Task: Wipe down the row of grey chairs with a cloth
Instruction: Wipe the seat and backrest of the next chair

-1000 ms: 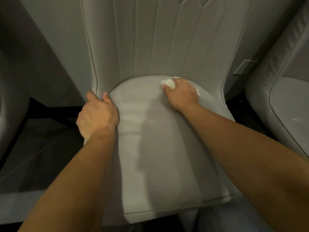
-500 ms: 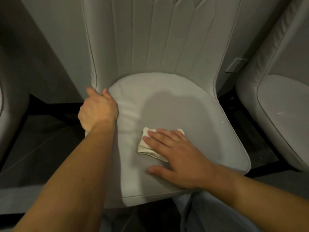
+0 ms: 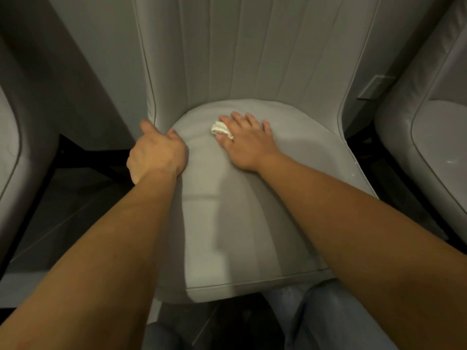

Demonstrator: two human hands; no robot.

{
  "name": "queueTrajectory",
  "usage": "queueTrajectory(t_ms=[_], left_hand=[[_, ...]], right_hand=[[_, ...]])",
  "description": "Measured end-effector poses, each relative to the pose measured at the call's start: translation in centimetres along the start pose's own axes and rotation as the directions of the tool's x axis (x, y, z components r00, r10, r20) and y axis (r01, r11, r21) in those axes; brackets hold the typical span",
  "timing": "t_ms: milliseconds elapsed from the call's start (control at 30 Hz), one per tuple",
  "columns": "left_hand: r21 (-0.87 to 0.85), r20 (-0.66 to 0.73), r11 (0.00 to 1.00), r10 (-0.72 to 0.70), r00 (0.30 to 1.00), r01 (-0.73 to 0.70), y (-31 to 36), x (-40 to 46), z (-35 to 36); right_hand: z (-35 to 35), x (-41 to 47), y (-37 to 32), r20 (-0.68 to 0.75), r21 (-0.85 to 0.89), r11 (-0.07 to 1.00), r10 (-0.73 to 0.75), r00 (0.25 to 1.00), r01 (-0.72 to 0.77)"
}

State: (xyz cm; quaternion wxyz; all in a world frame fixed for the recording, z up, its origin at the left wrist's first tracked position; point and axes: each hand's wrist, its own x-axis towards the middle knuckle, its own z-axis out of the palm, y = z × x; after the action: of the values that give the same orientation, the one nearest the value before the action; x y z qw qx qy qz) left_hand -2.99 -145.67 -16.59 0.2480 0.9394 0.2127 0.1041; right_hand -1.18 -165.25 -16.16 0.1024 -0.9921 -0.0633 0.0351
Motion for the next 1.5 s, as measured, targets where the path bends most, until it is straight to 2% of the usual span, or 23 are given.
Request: queueTrajectory(t_ms=[100, 200, 233, 267, 367, 400, 533, 667, 800, 900, 1067, 1300, 1500], left_hand=[[-0.051, 0.182, 0.998, 0.056, 0.982, -0.047, -1.3, 1.1, -0.8], [-0.098, 0.4, 0.995, 0.053, 0.915, -0.015, -3.3, 1.7, -2.0], [-0.101, 0.428, 0.995, 0.048, 0.903, -0.005, -3.8, 1.4, -2.2], [-0.099, 0.409, 0.995, 0.047, 0.911, -0.007, -4.0, 1.0, -2.1], [-0.035, 0.206, 0.999, 0.037, 0.978, -0.03, -3.8, -0.7, -1.8], [-0.031, 0.192, 0.999, 0.029, 0.981, -0.024, -3.8, -0.9, -1.9], [-0.119, 0.301, 0.993, 0.01, 0.954, 0.027, -4.2, -0.3, -1.9], [-0.049, 0.179, 0.999, 0.03, 0.983, -0.022, -4.3, -0.9, -1.7], [0.003, 0.187, 1.0, 0.018, 0.982, -0.018, -4.1, -1.0, -1.8], [-0.013, 0.178, 1.0, 0.027, 0.984, -0.025, -4.0, -1.3, -1.9], [-0.014, 0.157, 1.0, 0.022, 0.987, -0.02, -4.3, -1.2, -1.7], [-0.019, 0.124, 1.0, 0.025, 0.992, -0.022, -4.4, -1.3, -1.5], [0.001, 0.103, 1.0, 0.028, 0.994, -0.028, -4.5, -1.3, -1.2]], right_hand=[[0.1, 0.3, 0.1, -0.024, 0.027, 1.0, 0.007, 1.0, -0.007], [0.0, 0.0, 0.2, -0.004, 0.027, 1.0, 0.013, 1.0, -0.013], [-0.1, 0.0, 0.2, -0.001, 0.02, 1.0, 0.01, 1.0, -0.01], [-0.1, -0.1, 0.2, 0.0, 0.015, 1.0, 0.007, 1.0, -0.007], [-0.6, -0.3, 0.0, 0.008, 0.016, 1.0, -0.01, 1.0, 0.01], [-0.8, -0.5, -0.1, 0.019, 0.018, 1.0, -0.024, 1.0, 0.023], [-1.5, -3.8, -0.1, 0.064, 0.03, 0.986, -0.165, 0.984, 0.163], [-2.0, -10.0, -0.4, 0.097, 0.014, 0.946, -0.323, 0.941, 0.323], [-2.3, -16.3, -0.7, 0.168, -0.045, 0.914, -0.39, 0.905, 0.402], [-2.1, -17.6, -0.8, 0.147, -0.058, 0.928, -0.356, 0.923, 0.368], [-1.4, -14.0, -1.3, 0.068, -0.027, 0.964, -0.261, 0.963, 0.263], [-0.7, -3.7, -0.5, -0.019, -0.023, 1.0, 0.004, 1.0, -0.004], [-1.3, -0.1, -0.6, 0.013, -0.039, 0.999, 0.02, 1.0, -0.02]])
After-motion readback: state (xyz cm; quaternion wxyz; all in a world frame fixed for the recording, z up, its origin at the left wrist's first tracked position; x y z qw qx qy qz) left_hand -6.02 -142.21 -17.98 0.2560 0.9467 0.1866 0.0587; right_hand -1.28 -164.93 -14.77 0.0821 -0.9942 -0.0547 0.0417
